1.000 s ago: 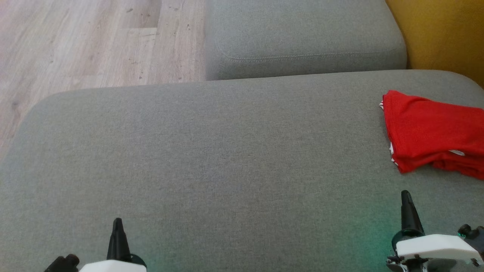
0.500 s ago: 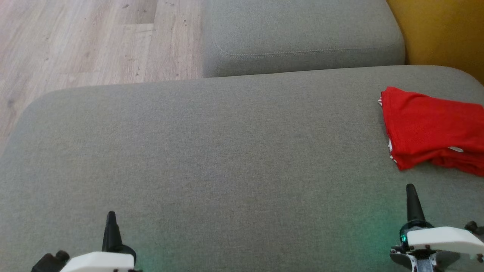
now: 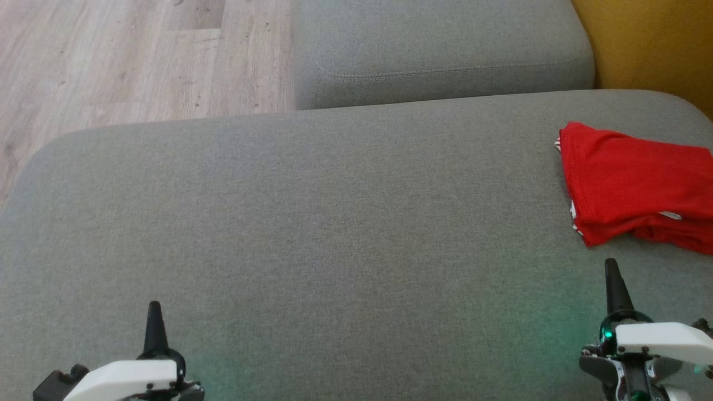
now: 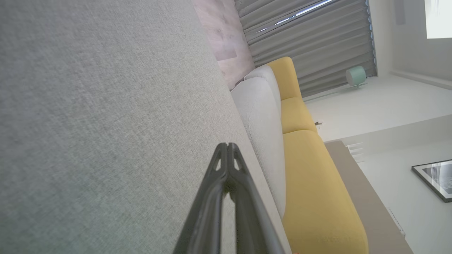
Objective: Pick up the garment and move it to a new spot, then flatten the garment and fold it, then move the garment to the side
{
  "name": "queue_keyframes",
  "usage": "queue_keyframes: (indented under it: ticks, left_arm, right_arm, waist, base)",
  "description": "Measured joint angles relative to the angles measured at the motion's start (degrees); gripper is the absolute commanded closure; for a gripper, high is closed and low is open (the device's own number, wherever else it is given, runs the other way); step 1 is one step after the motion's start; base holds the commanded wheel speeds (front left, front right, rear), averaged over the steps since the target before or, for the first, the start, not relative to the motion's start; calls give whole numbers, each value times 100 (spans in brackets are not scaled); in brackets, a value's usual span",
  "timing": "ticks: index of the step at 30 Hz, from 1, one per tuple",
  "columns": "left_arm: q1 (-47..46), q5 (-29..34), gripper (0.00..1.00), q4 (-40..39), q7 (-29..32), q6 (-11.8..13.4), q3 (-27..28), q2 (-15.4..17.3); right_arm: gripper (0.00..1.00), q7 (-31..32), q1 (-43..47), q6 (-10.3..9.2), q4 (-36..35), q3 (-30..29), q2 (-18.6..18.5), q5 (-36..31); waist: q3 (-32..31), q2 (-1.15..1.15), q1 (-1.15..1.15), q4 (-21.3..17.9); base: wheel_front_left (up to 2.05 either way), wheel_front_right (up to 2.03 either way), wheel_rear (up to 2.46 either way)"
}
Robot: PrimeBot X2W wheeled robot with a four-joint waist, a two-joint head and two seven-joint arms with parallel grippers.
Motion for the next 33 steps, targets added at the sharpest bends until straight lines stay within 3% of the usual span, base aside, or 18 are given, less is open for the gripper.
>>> queue_keyframes:
  ticks: [33]
  left_arm:
    - [-567,-1926,100,191,502,-349,448,-16]
  right_arm:
    - [100,499,-460,0,27,-321,0,1852]
  waist:
    - [153,0,0,-105]
  base:
    - [0,0,0]
